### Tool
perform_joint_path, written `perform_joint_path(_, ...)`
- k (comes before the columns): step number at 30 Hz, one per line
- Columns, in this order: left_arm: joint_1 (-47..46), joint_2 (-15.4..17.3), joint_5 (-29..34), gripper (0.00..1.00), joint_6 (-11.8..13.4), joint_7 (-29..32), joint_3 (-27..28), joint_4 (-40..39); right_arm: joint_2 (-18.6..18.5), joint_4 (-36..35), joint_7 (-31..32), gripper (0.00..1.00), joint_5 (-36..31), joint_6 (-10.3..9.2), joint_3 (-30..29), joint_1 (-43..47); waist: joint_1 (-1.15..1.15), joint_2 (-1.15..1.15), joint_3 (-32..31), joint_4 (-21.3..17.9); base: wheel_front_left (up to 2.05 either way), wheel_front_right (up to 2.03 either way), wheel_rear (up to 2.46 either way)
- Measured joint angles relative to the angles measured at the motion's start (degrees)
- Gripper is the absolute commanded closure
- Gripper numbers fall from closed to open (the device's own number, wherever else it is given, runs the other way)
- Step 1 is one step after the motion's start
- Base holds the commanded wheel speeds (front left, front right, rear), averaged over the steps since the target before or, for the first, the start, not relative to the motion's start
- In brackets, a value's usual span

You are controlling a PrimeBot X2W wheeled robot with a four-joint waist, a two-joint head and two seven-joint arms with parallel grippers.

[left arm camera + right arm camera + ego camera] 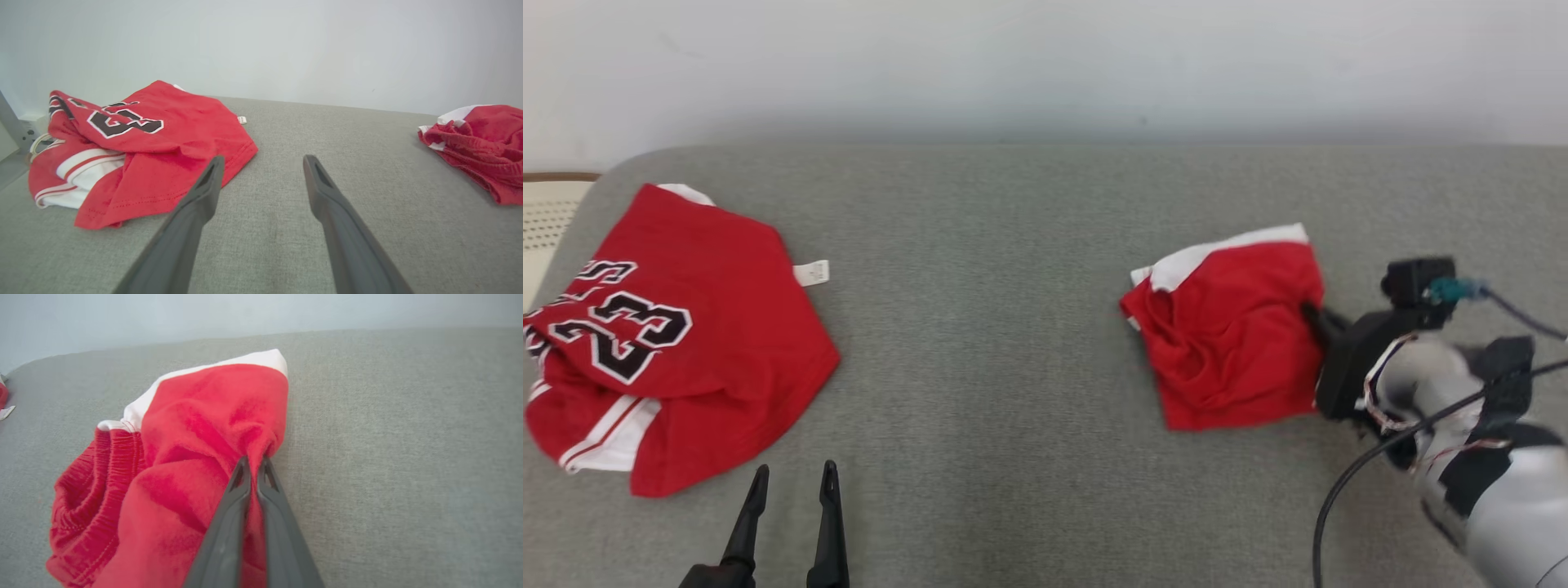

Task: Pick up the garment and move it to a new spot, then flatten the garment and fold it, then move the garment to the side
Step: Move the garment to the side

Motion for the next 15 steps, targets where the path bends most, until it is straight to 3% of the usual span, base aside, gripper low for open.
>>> perform_joint_path(15, -4.43, 2.07, 2.87, 0.00, -0.65, -0.01, 1.23, -4.05, -9.36, 1.72, 0.20, 1.00, -2.27, 0.00, 3.99, -14.16, 0.01, 0.01, 8.87, -5.88, 0.00, 0.00, 0.00)
